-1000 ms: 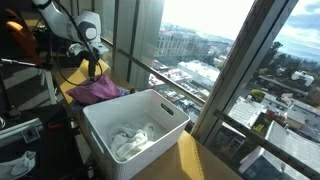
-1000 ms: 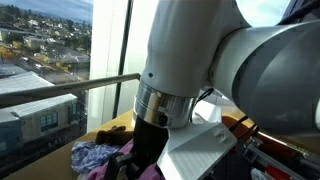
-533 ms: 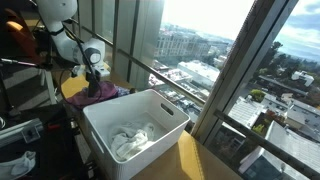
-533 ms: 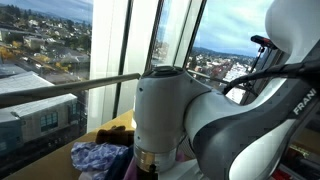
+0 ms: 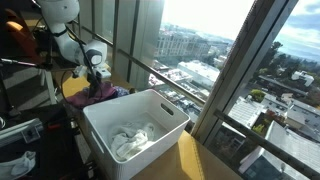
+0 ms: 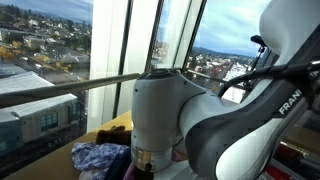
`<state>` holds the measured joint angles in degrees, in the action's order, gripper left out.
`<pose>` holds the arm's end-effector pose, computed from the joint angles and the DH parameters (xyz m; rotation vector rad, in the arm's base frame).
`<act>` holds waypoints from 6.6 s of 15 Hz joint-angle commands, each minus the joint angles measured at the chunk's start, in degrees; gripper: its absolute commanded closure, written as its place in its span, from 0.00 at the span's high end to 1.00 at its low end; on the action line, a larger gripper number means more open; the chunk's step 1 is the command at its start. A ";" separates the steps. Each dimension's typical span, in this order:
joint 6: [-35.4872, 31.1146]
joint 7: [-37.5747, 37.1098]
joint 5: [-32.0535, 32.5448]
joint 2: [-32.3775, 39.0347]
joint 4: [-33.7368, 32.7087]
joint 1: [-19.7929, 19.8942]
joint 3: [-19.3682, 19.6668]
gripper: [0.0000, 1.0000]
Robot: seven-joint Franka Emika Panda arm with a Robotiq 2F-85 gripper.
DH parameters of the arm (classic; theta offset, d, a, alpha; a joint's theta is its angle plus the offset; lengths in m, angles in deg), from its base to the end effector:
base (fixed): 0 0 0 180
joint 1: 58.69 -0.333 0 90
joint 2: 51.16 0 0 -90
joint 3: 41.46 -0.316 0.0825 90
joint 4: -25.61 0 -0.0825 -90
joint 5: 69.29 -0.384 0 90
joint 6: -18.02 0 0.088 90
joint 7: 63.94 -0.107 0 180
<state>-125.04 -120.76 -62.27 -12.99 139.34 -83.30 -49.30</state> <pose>0.4930 0.3161 0.1148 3.0039 -0.5229 -0.1788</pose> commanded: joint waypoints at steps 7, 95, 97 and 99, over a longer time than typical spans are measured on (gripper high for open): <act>0.98 7.26 -6.71 -10.01 3.02 5.53 0.36 0.04; -4.11 17.02 -0.05 -42.03 20.29 30.45 8.43 0.56; -3.55 16.73 -0.26 -42.22 19.08 30.15 8.20 0.71; -2.64 16.29 -0.93 -43.42 18.21 29.55 7.53 0.85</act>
<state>-129.42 -102.77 -63.63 -54.15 158.67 -52.27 -41.77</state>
